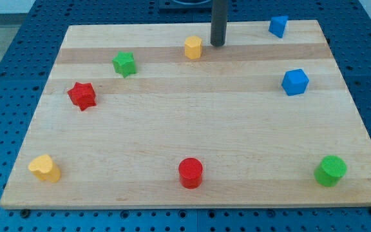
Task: Push the hexagon slightly to the left
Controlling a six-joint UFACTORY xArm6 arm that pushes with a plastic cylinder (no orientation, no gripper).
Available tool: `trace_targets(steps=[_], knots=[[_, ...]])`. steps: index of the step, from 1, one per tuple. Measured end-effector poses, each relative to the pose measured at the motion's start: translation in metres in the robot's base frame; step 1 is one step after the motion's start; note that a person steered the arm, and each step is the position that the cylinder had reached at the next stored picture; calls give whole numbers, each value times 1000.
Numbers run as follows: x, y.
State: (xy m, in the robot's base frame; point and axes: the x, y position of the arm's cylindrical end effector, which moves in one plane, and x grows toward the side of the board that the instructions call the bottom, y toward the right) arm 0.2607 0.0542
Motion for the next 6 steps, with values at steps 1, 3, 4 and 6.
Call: trace_targets(steps=[1, 3, 4, 6], knots=[[10, -5], [34, -54], [34, -55], [27, 22]])
